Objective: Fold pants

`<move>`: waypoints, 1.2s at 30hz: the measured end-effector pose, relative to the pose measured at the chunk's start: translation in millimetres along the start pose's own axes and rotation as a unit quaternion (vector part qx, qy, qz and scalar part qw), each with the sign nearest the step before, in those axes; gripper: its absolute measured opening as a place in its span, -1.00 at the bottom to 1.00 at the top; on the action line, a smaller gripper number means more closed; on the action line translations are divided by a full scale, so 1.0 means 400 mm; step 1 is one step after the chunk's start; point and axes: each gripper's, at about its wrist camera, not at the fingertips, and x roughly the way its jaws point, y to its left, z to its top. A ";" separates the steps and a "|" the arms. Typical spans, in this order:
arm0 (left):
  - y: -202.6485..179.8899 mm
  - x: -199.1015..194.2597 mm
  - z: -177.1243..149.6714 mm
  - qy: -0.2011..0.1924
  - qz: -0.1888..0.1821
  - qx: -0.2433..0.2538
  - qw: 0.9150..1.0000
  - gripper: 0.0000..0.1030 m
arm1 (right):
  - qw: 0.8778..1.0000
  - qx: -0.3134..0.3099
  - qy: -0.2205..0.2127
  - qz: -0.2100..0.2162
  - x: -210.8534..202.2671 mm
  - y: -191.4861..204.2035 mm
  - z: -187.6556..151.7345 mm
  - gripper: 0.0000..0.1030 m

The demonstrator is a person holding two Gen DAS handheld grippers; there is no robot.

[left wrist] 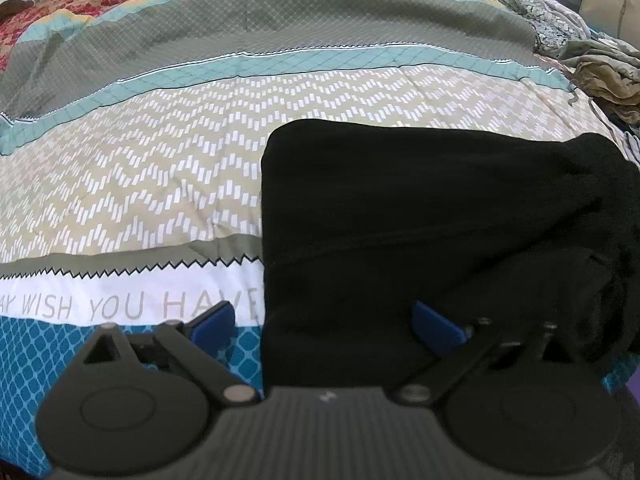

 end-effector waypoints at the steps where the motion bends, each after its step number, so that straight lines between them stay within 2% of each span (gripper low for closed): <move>1: 0.001 0.000 0.000 0.000 0.000 -0.001 1.000 0.95 | 1.000 -0.004 -0.016 0.002 -0.016 0.012 0.006 0.48; 3: 0.001 0.000 0.000 0.000 -0.001 0.000 1.000 0.96 | 0.999 -0.020 -0.041 0.016 -0.042 0.038 0.016 0.38; 7: 0.000 0.001 -0.001 -0.001 -0.001 -0.001 1.000 0.97 | 0.991 -0.098 -0.079 0.039 -0.083 0.115 0.014 0.32; 11: 0.004 0.000 -0.003 -0.002 -0.002 -0.002 1.000 0.98 | 0.987 -0.147 -0.052 0.040 -0.048 0.149 -0.017 0.27; 17: 0.006 -0.002 -0.009 -0.004 -0.005 -0.004 1.000 0.99 | 0.992 -0.127 0.015 0.012 0.030 0.107 -0.037 0.28; 25: 0.009 -0.003 -0.014 -0.005 -0.010 -0.012 1.000 1.00 | 0.995 -0.089 0.027 0.036 0.035 0.082 -0.053 0.28; 36: 0.009 -0.010 -0.020 -0.003 -0.012 -0.020 1.000 1.00 | 0.993 -0.113 0.024 0.029 0.033 0.096 -0.066 0.28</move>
